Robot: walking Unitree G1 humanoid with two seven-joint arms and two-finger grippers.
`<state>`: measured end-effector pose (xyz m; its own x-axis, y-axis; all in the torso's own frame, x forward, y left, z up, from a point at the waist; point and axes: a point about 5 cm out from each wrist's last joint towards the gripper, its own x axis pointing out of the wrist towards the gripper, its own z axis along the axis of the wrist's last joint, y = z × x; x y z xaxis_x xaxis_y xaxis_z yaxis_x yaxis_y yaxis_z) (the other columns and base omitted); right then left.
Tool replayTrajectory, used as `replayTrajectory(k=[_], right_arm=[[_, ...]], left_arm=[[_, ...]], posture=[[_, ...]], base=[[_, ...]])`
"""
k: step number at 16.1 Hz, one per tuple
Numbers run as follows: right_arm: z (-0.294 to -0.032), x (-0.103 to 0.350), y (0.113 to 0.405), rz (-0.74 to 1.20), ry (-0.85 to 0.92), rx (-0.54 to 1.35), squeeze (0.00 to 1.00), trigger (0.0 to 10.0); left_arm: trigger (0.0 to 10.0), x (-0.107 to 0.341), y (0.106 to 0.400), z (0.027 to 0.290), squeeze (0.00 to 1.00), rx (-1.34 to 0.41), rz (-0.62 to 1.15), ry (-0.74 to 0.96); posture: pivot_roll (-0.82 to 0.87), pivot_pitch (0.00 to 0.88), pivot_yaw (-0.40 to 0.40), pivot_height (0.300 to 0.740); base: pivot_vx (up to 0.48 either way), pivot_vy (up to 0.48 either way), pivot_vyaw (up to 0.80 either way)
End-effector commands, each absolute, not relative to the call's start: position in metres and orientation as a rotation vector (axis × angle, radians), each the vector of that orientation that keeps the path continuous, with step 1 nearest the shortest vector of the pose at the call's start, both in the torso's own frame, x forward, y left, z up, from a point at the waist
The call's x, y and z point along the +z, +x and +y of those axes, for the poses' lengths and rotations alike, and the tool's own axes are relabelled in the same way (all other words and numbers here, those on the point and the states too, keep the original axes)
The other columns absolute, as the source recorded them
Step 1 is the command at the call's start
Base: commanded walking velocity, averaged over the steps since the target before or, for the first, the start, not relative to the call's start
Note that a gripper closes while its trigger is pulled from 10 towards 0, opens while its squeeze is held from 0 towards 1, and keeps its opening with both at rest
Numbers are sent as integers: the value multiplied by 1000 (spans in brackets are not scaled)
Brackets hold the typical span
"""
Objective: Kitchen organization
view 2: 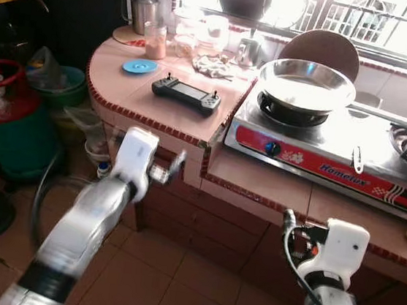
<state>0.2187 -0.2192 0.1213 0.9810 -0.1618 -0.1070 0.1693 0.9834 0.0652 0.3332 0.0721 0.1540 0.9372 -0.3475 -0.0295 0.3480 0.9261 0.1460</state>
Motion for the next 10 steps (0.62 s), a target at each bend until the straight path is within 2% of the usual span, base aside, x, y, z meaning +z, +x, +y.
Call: replayTrajectory(k=[1,2,3,4,6,10], right_arm=[[-220,123,221,98,69,-175,0,10000],[-219,123,222,94,68,-173,0,10000],[-220,124,223,86,70,-181,0,10000],[-220,124,222,85,74,-187,0,10000],[-218,116,220,104,83,-187,0,10000],[-212,114,229,93,103,-184,0,10000]], left_arm=[[10000,154,342,76,0,-317,-25,197],[10000,155,346,77,0,-312,-45,226],[10000,152,355,105,0,-266,-22,250],[10000,151,357,118,0,-250,-13,260],[10000,161,368,174,0,-155,-29,430],[10000,182,375,193,0,-116,-88,537]], posture=[[5,0,-37,740],[3,0,-35,740],[8,0,-26,740],[8,0,-26,740],[48,0,-11,740],[86,0,18,740]], base=[[0,0,0],[0,0,0],[0,0,0],[0,0,0],[0,0,0],[0,0,0]])
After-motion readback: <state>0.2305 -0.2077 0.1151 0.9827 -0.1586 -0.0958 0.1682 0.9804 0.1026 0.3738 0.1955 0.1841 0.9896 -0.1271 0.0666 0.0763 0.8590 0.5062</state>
